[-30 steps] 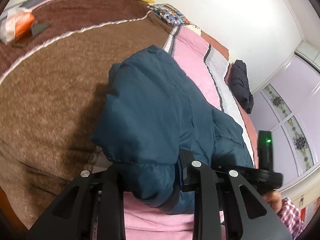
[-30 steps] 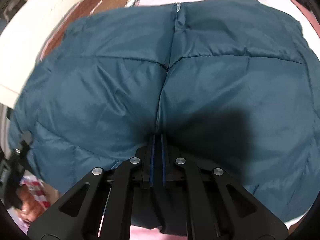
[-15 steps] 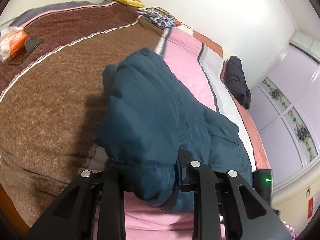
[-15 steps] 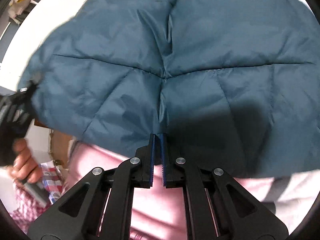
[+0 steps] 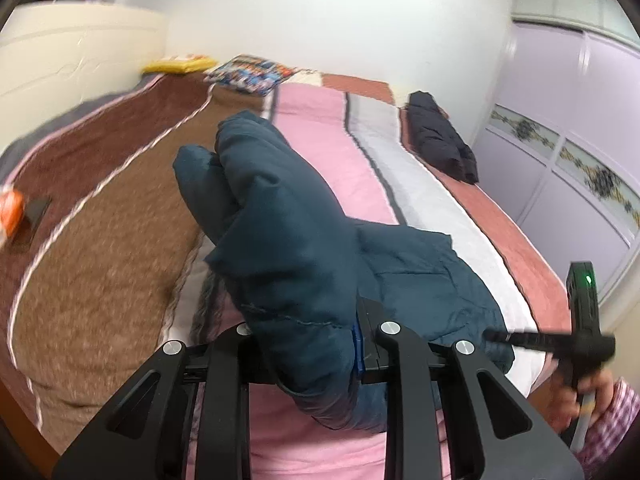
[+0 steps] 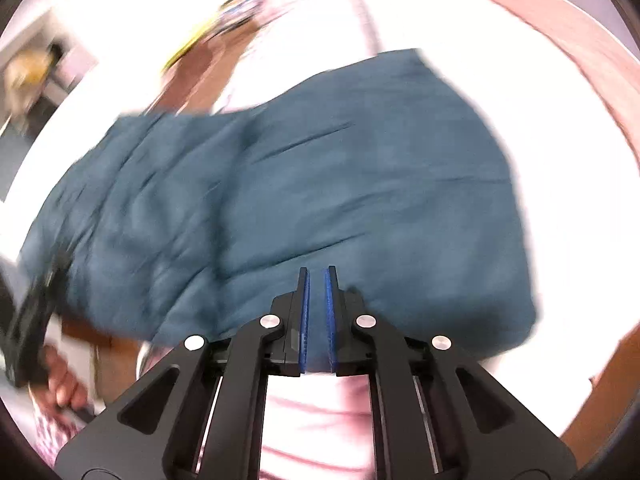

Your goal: Fold large clothes

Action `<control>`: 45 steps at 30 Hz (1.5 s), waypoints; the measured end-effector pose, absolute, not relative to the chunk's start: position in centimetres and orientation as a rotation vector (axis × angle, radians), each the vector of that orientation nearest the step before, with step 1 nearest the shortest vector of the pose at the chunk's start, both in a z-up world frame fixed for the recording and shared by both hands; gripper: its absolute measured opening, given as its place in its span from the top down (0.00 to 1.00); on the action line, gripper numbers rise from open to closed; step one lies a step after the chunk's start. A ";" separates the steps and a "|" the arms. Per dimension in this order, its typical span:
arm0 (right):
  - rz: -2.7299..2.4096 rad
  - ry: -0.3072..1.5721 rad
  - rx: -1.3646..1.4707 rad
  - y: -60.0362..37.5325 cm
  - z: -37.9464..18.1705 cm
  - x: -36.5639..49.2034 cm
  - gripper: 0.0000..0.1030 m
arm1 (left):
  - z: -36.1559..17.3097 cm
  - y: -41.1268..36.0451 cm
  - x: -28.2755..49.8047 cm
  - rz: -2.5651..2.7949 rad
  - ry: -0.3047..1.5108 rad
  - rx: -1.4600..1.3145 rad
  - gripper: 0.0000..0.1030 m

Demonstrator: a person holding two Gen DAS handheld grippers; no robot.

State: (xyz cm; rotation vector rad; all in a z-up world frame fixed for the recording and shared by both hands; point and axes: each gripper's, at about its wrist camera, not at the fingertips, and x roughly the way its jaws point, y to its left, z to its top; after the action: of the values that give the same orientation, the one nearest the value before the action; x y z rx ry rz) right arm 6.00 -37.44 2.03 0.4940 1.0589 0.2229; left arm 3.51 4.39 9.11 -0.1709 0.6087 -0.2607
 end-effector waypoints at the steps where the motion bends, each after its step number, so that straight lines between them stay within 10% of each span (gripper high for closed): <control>1: 0.192 1.060 0.526 -38.8 1.4 6.2 0.92 | 9.4 3.9 3.5 -0.266 0.605 -0.162 0.76; 31: 0.381 1.124 0.976 -47.1 -8.0 7.7 0.93 | 2.6 -19.4 5.5 -0.700 0.771 0.295 0.71; 45: 0.180 0.997 0.909 -54.3 -2.9 1.4 0.89 | 4.4 -17.9 6.1 -0.853 0.875 0.061 0.34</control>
State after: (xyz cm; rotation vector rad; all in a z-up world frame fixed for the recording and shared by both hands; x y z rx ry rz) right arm 1.37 -54.26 -2.86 0.9092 0.9969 0.1803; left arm 6.09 -17.88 4.40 0.0608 0.8745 -0.8527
